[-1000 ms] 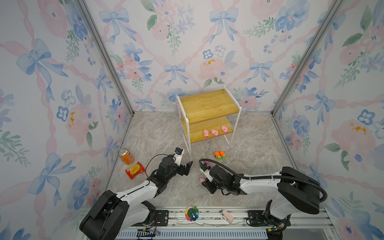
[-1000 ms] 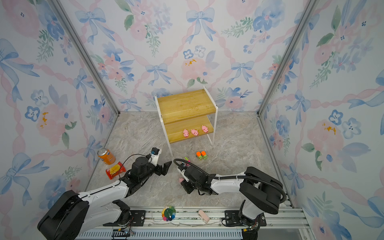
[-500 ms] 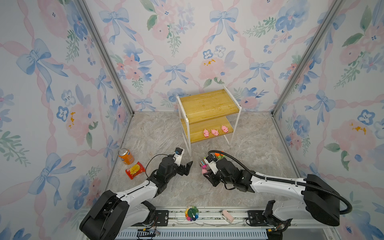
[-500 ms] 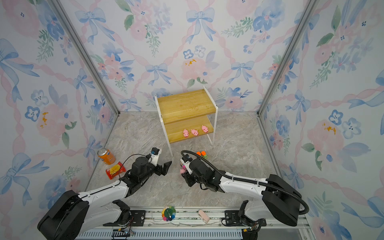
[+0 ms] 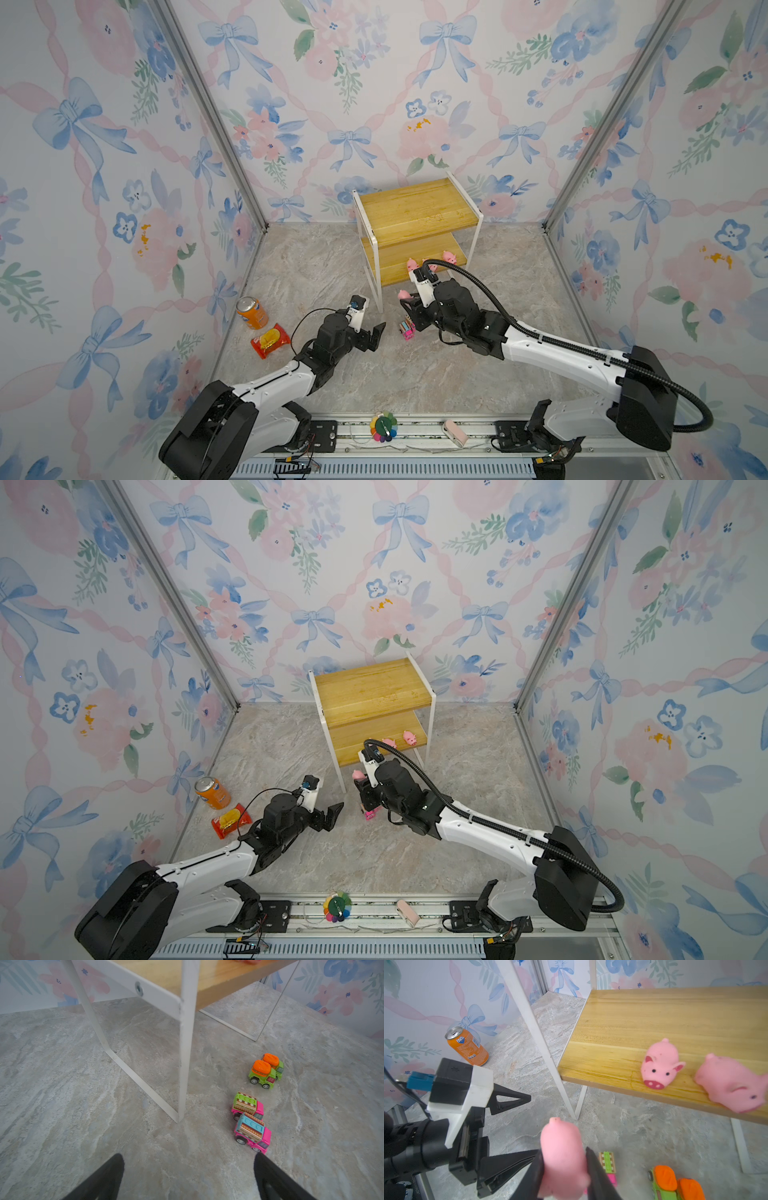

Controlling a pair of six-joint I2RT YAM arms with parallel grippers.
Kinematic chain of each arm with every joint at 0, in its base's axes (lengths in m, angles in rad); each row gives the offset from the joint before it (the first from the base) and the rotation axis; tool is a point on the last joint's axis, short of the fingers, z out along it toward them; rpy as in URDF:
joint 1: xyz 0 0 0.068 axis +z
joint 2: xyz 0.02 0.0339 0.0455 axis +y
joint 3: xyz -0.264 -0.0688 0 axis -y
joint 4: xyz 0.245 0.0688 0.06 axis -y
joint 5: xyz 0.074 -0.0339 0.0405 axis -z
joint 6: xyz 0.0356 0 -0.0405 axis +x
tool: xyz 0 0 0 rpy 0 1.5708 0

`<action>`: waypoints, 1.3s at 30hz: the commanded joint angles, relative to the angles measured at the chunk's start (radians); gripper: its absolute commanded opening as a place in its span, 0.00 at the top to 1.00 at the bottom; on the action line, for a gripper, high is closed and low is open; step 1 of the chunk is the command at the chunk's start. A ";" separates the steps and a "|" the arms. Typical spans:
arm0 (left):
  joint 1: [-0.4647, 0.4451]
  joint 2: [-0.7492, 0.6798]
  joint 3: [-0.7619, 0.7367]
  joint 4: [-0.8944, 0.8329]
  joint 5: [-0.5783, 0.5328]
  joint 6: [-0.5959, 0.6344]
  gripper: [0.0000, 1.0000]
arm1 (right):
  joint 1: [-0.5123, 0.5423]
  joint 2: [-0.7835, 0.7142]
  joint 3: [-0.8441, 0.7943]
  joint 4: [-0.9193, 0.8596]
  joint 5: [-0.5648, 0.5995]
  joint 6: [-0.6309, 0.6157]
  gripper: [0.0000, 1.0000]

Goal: Place and organize the plastic toys onto the shelf
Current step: 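Lift the last pink pig with the right gripper toward the lower shelf, then carry the pig with the right gripper onto the lower shelf beside the others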

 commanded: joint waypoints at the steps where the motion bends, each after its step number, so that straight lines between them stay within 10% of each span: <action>1: 0.006 -0.009 0.000 0.008 0.016 -0.003 0.02 | 0.002 0.041 0.051 -0.004 0.083 -0.002 0.65; 39: 0.006 -0.017 -0.001 0.008 0.026 -0.004 0.02 | 0.025 0.327 0.270 0.128 0.245 0.129 0.65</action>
